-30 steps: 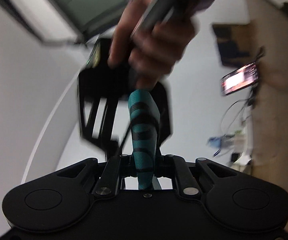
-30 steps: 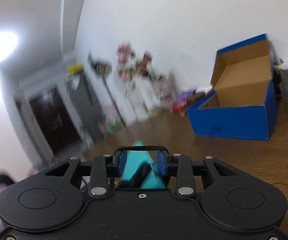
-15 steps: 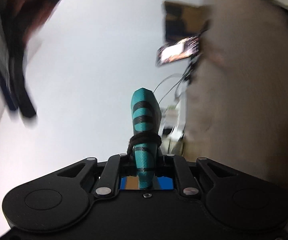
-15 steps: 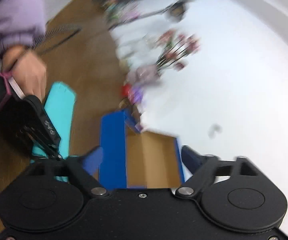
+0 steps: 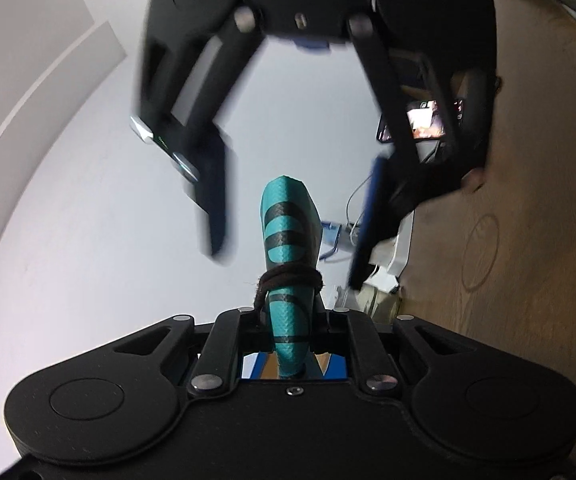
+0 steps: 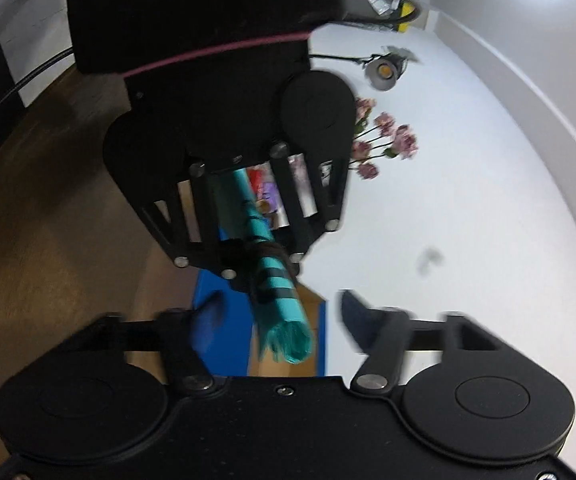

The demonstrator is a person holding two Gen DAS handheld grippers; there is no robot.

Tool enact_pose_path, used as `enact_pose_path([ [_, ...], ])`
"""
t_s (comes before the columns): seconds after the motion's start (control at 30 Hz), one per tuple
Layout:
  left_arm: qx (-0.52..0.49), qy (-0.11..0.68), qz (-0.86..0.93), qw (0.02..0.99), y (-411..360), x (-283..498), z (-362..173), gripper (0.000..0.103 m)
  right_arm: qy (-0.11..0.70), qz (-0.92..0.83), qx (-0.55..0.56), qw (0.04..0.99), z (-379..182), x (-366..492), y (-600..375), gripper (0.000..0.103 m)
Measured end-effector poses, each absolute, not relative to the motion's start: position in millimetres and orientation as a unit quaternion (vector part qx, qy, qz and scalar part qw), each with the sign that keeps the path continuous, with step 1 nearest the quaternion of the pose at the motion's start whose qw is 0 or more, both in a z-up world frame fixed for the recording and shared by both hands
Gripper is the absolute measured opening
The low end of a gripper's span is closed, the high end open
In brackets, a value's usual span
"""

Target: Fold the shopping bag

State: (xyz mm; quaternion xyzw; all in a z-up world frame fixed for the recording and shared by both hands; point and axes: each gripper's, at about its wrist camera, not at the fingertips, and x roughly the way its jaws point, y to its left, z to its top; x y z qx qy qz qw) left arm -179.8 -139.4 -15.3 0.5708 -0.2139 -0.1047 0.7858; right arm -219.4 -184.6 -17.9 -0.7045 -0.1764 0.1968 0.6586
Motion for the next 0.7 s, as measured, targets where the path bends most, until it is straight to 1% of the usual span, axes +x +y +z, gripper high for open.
enact_pose_path([
  [0.03, 0.573, -0.216, -0.106, 0.783, -141, -181, -17, 0.014, -0.177, 0.198, -0.704, 0.658, -20, -219, -186, 0.038],
  [0.07, 0.576, -0.215, -0.108, 0.781, -142, -182, -19, 0.014, -0.177, 0.196, -0.704, 0.659, -23, -219, -186, 0.031],
  [0.1, 0.58, -0.215, -0.106, 0.779, -143, -181, -21, 0.014, -0.173, 0.191, -0.704, 0.662, -24, -219, -187, 0.026],
  [0.17, 0.588, -0.218, -0.11, 0.771, -142, -180, -26, 0.014, -0.156, 0.189, -0.702, 0.669, -27, -219, -187, 0.02],
  [0.43, 0.608, -0.205, -0.134, 0.756, -136, -188, -48, 0.014, -0.132, 0.196, -0.707, 0.666, -42, -226, -198, 0.017],
  [0.7, 0.624, -0.196, -0.139, 0.744, -127, -190, -52, 0.014, -0.117, 0.188, -0.693, 0.686, -39, -225, -203, 0.016],
])
